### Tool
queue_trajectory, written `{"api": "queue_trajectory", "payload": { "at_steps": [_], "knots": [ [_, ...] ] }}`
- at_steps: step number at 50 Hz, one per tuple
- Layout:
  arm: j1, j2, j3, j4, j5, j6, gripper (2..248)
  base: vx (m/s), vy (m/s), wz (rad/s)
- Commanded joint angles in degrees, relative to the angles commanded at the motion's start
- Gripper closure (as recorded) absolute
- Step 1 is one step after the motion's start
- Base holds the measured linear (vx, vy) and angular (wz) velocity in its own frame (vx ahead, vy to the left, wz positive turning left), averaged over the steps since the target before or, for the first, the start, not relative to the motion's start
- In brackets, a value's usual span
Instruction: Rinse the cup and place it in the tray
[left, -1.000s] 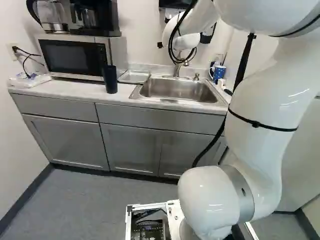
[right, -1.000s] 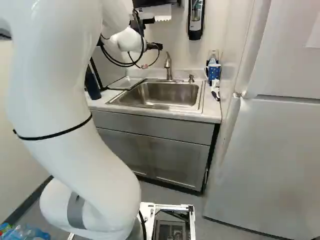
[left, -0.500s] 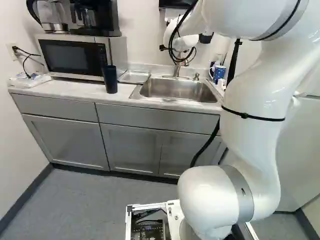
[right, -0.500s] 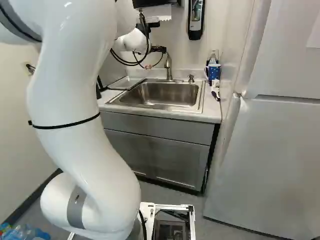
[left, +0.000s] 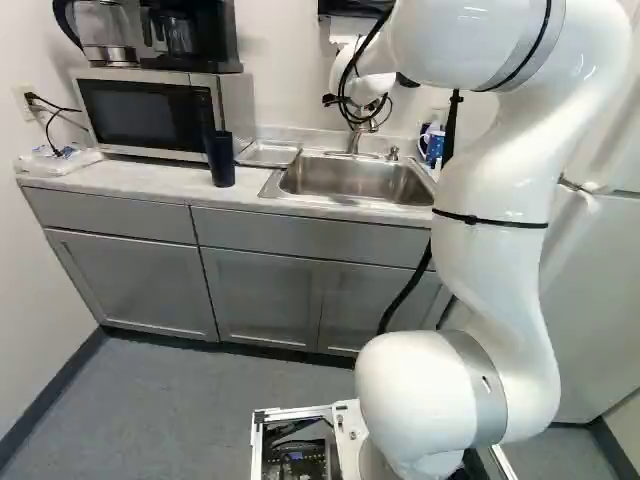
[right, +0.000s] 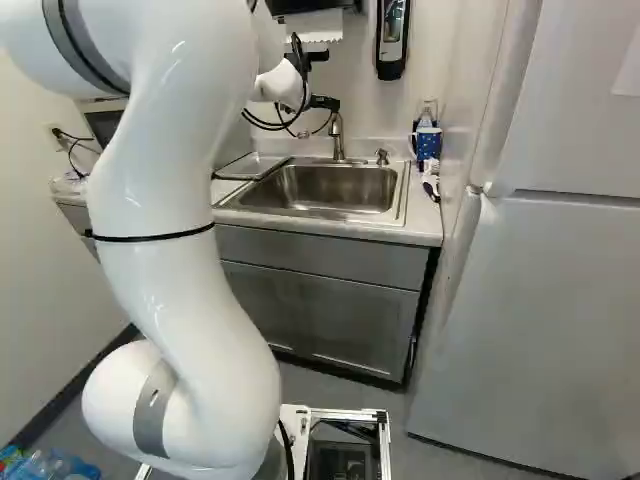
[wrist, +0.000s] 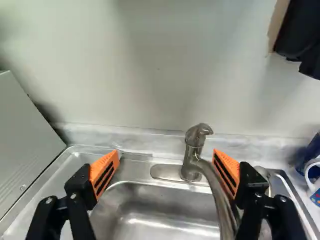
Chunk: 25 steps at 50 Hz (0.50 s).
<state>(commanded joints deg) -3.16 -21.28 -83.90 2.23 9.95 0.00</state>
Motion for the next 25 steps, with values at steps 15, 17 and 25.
{"api": "queue_trajectory", "payload": {
  "at_steps": [15,17,25],
  "knots": [
    [-0.04,-3.61,-4.32,0.18,-0.01,0.0,3,0.0,0.0,0.0],
    [-0.03,-4.03,-4.84,0.18,0.03,0.0,3,0.0,0.0,0.0],
    [0.01,-5.56,-6.71,0.18,0.46,0.0,3,0.0,0.0,0.0]
  ]
}}
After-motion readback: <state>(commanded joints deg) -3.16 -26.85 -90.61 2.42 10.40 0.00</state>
